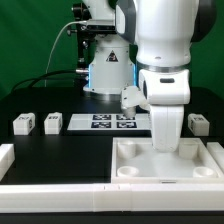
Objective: Assemble one leg
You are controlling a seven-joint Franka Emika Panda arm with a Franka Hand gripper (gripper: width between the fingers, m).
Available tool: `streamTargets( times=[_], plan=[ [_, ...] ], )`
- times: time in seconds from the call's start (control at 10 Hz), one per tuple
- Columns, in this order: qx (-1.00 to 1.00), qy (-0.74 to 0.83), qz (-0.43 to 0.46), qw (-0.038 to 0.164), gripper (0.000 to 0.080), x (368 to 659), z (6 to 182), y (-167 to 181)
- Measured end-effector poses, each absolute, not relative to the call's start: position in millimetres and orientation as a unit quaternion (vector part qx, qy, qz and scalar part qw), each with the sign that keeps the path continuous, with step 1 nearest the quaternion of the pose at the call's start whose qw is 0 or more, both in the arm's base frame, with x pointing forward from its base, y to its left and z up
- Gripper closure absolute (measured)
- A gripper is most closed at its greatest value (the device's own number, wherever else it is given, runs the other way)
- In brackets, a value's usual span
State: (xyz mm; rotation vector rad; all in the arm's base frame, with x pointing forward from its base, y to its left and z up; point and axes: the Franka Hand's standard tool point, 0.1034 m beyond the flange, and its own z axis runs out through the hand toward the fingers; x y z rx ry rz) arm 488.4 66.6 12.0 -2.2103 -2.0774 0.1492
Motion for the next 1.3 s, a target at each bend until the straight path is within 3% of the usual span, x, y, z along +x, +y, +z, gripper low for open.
streamTargets(
  times=[0.6,0.7,0.8,0.9,1.0,1.1,1.3],
  plan=[
    [-0.729,-0.681,0.046,0.051,0.0712,492.0,12.0,71.7],
    [-0.728,-0.682,0.046,0.051,0.0541,492.5,12.1,69.8],
    [-0.725,-0.685,0.046,0.051,0.0541,493.2,12.5,68.8],
    [-0.725,-0.685,0.045,0.051,0.0363,493.5,13.0,68.3],
    [-0.726,-0.684,0.045,0.05,0.0363,493.8,14.0,66.2],
    [-0.729,-0.681,0.045,0.049,0.0205,493.6,15.1,63.0],
    [-0.733,-0.678,0.044,0.045,0.0167,492.3,20.5,59.3]
  ],
)
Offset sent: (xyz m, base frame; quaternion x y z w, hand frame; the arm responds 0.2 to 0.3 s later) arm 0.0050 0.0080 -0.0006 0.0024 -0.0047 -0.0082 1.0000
